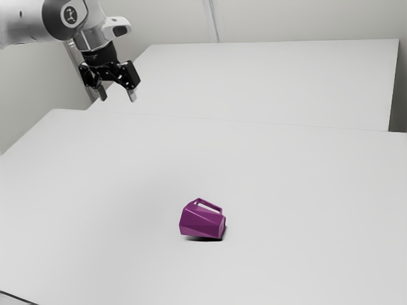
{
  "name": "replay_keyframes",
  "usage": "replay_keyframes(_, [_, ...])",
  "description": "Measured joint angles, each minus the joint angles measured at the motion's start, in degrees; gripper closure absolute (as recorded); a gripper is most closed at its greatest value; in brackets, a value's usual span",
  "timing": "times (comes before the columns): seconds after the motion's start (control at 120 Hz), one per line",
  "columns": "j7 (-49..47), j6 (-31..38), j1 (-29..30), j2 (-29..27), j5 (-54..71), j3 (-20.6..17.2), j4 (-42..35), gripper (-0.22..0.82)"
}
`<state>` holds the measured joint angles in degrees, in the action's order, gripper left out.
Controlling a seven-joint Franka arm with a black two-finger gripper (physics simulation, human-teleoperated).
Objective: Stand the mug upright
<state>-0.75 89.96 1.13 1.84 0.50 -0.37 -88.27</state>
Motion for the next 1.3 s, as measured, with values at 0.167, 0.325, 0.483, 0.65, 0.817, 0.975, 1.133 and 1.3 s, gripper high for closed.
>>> replay_keyframes(0.167, [-0.1,0.1,-1.3,-0.1,0.4,-0.5,-0.1,0.00])
replay_keyframes(0.325, [-0.1,0.1,-3.1,-1.8,0.5,-0.7,-2.0,0.00])
replay_keyframes(0.483, [-0.1,2.8,-3.8,-4.6,-0.2,-1.3,-9.1,0.00])
replay_keyframes(0.65, [-0.2,7.0,-1.7,-7.7,-1.3,-1.7,-16.5,0.00])
replay_keyframes(0.817, [-0.2,12.6,-1.4,-9.8,-4.3,-2.3,-24.8,0.00])
replay_keyframes(0.975, [-0.3,15.9,-1.3,-9.6,-7.9,-2.5,-30.1,0.00])
replay_keyframes(1.133, [0.0,20.0,-1.3,-9.5,-11.2,-2.7,-34.9,0.00])
replay_keyframes(1.3, [2.6,25.0,-1.2,-9.4,-18.7,-2.8,-39.5,0.00])
